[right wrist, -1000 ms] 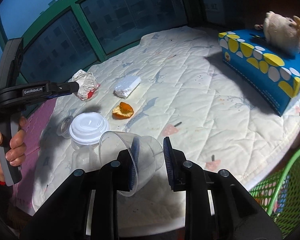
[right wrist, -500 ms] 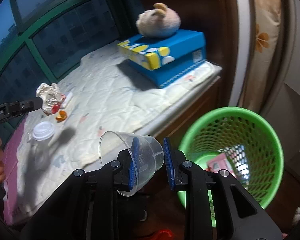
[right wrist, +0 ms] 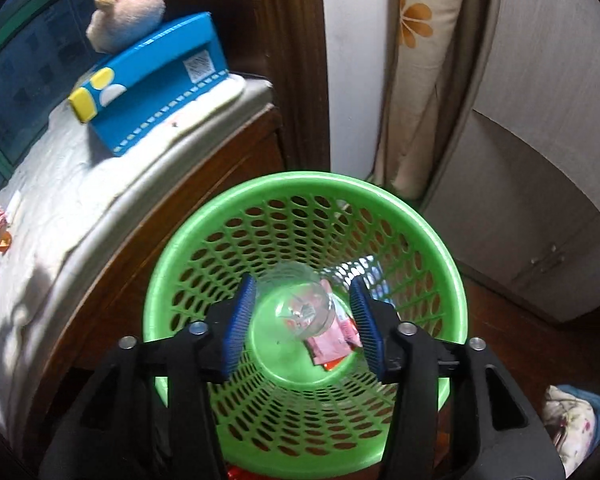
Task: Collect trash
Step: 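Carry the cup and tissue to the green basket and open both tools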
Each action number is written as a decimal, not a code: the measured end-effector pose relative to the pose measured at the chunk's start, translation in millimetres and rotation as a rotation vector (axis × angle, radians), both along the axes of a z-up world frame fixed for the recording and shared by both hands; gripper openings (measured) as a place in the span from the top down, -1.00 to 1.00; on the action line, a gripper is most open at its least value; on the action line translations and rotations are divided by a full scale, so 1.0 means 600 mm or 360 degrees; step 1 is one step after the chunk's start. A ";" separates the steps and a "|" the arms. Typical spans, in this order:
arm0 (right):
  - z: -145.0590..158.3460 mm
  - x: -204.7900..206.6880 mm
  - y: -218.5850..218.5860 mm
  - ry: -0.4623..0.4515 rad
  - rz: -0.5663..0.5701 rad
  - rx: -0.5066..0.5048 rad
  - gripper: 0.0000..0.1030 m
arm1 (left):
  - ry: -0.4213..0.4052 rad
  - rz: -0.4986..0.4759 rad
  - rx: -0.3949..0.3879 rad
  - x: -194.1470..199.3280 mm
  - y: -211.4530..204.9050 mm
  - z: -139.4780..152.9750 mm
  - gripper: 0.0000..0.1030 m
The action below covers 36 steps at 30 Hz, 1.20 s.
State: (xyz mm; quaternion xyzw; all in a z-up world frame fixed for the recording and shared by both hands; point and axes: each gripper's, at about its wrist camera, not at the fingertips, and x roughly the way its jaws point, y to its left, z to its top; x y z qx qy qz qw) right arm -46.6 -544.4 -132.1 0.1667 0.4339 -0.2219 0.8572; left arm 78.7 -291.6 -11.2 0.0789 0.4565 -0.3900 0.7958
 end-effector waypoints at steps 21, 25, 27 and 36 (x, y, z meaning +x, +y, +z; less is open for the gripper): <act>0.059 -0.102 -0.014 -0.0251 -0.0103 0.0008 -0.43 | 0.0116 -0.0270 0.0147 -0.082 -0.156 -0.083 0.44; 0.062 -0.121 -0.017 -0.0267 -0.0125 0.0021 -0.43 | 0.0130 -0.0311 0.0168 -0.093 -0.173 -0.097 0.40; 0.061 -0.128 -0.019 -0.0272 -0.0135 0.0043 -0.43 | 0.0136 -0.0323 0.0170 -0.097 -0.176 -0.101 0.14; 0.065 -0.144 -0.008 -0.0314 -0.0134 0.0066 -0.43 | 0.0137 -0.0250 0.0127 -0.095 -0.151 -0.097 0.02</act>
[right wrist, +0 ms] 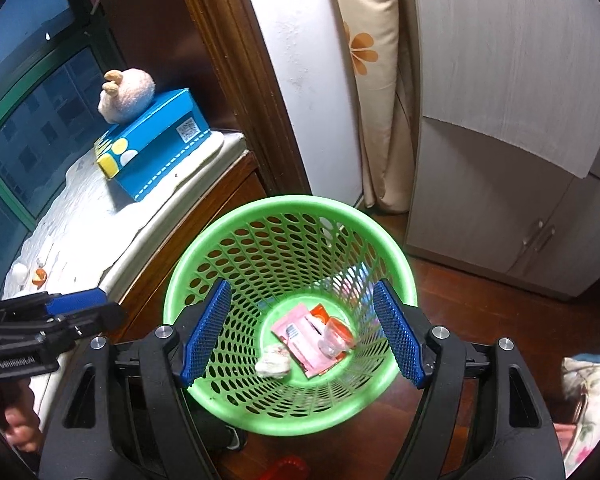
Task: Collect trash
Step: 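Carry the cup and tissue to the green basket and open both tools, then move both tools back over the mattress toward the orange peel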
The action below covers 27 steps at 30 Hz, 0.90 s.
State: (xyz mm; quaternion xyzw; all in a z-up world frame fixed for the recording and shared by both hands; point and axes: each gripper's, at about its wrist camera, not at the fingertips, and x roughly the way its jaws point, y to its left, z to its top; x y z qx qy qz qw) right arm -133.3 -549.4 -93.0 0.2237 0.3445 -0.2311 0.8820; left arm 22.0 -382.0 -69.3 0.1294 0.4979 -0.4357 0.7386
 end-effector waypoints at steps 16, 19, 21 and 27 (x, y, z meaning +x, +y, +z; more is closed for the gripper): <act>0.054 0.101 0.125 -0.0084 0.0353 -0.0076 -0.55 | -0.0234 0.0461 -0.0022 0.082 0.207 0.065 -0.13; 0.058 0.130 0.158 -0.0090 0.0448 -0.0073 -0.55 | -0.0289 0.0557 0.0003 0.100 0.252 0.073 -0.18; 0.059 0.149 0.182 -0.0087 0.0511 -0.0072 -0.55 | -0.0314 0.0610 0.0012 0.111 0.284 0.077 -0.20; 0.061 0.210 0.259 -0.0083 0.0713 -0.0060 -0.55 | -0.0379 0.0775 0.0048 0.140 0.385 0.088 -0.36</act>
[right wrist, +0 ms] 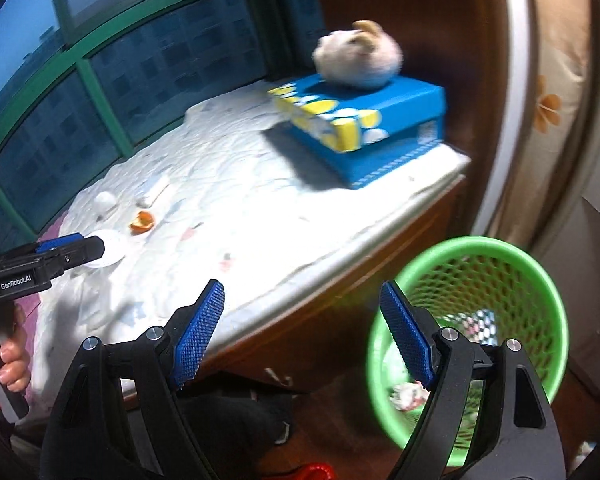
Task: Collect trash
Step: 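Move both tools back over the mattress toward the orange peel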
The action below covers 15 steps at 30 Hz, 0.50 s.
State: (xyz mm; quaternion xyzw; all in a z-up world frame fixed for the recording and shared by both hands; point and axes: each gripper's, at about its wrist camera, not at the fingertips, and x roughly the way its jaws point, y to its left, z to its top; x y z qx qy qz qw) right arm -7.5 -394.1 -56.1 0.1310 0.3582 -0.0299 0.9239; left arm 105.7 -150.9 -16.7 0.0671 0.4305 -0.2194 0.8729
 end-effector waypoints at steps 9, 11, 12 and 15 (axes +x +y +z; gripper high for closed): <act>0.010 0.081 0.101 0.0002 0.0241 0.0000 -0.55 | -0.0016 0.0276 0.0048 0.043 0.170 -0.002 -0.36; 0.010 0.099 0.120 0.0006 0.0290 -0.0001 -0.55 | -0.0020 0.0326 0.0058 0.049 0.201 -0.003 -0.36; 0.009 0.109 0.129 0.0009 0.0317 -0.0003 -0.55 | -0.0023 0.0351 0.0066 0.053 0.218 -0.005 -0.36; 0.007 0.137 0.156 0.0023 0.0388 -0.0020 -0.55 | -0.0020 0.0415 0.0096 0.064 0.264 -0.013 -0.36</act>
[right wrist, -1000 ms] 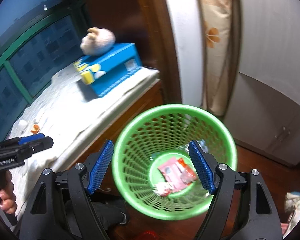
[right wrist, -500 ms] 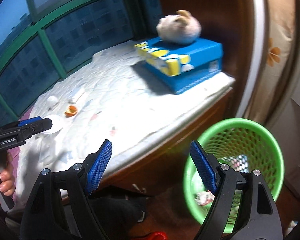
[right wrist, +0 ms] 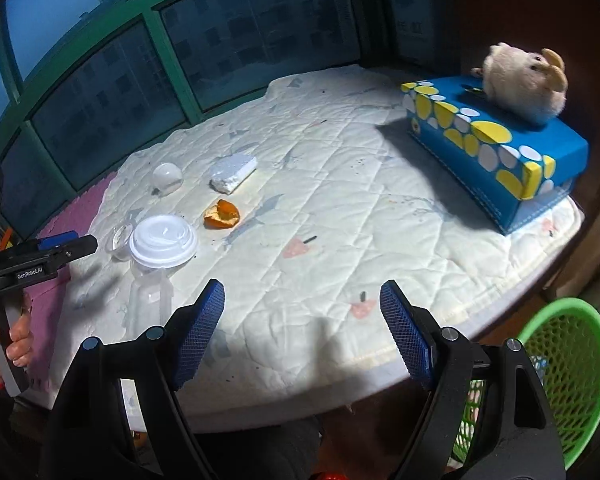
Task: Collect trash
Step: 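Move both tools back over the mattress toward the orange peel, then grasp the orange peel with the right tool while the left tool grasps the pudding cup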
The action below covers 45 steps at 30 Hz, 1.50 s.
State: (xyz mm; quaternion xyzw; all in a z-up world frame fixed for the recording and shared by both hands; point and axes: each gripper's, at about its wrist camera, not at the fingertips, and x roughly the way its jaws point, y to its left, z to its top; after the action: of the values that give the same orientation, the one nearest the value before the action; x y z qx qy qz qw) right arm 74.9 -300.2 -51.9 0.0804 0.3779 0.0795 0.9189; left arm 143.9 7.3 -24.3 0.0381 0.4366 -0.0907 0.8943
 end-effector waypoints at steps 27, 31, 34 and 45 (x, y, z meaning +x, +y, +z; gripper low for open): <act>-0.074 0.232 0.186 0.0173 0.0458 -0.0245 -0.23 | 0.0131 -0.0176 0.0099 0.091 0.095 -0.093 -0.42; -0.085 0.253 0.190 0.0208 0.0476 -0.0233 -0.15 | 0.0140 -0.0232 0.0092 0.101 0.095 -0.099 -0.43; -0.089 0.261 0.192 0.0219 0.0495 -0.0230 -0.14 | 0.0149 -0.0273 0.0081 0.107 0.092 -0.103 -0.48; -0.105 0.285 0.199 0.0245 0.0525 -0.0227 -0.06 | 0.0131 -0.0379 0.0102 0.128 0.082 -0.112 -0.50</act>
State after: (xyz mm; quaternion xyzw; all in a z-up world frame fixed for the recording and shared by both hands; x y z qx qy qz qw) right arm 245.8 -180.6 -114.9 -0.0423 0.4598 0.1957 0.8652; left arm 220.6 56.3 -91.2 0.1146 0.4681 -0.1836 0.8568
